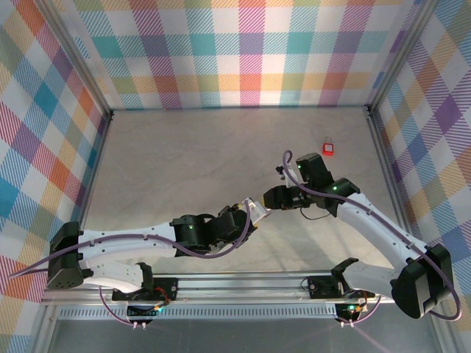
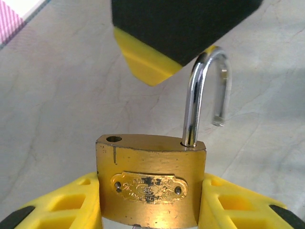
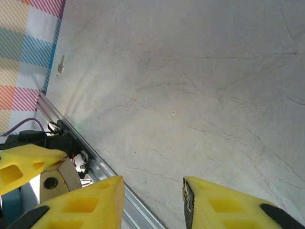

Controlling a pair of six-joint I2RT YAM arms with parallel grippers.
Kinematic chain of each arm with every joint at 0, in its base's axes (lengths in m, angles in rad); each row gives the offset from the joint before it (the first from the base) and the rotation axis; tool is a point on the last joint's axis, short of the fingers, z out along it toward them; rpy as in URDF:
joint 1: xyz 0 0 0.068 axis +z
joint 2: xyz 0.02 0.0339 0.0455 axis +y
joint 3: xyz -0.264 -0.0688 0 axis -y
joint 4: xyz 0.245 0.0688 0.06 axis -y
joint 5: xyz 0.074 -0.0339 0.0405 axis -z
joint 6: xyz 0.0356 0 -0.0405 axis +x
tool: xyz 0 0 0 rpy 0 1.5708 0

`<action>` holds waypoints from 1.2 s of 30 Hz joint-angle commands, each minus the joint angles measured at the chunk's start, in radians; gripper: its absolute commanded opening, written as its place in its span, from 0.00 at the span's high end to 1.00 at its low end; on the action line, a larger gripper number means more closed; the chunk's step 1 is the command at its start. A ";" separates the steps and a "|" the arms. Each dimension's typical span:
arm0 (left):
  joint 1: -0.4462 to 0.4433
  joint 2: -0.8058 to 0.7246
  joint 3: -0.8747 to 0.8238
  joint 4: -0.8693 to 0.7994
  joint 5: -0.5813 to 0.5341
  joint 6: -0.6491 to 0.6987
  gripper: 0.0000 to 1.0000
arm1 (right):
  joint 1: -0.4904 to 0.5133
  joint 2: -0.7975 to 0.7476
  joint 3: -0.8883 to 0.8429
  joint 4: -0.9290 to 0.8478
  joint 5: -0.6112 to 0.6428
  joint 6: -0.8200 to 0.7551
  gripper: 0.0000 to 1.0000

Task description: Unlock with the key

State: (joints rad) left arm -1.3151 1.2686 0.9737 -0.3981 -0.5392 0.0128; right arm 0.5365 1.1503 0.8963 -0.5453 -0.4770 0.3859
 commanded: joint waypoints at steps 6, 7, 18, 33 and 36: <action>-0.006 0.039 0.040 -0.035 -0.207 -0.074 1.00 | 0.000 -0.013 0.025 -0.059 0.034 0.010 0.53; -0.006 0.043 0.038 -0.039 -0.220 -0.092 1.00 | 0.000 -0.014 0.024 -0.059 0.058 0.019 0.48; 0.143 0.147 0.030 -0.134 -0.109 -0.350 1.00 | -0.044 -0.101 -0.007 -0.062 0.245 0.063 0.13; 0.432 0.291 0.010 -0.092 0.250 -0.503 1.00 | -0.046 -0.155 -0.057 -0.049 0.220 0.046 0.05; 0.464 0.331 0.017 -0.093 0.283 -0.514 1.00 | -0.046 -0.163 -0.059 -0.051 0.218 0.042 0.05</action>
State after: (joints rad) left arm -0.8772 1.5726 0.9787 -0.5167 -0.3218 -0.4599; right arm 0.4957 1.0115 0.8448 -0.5957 -0.2466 0.4397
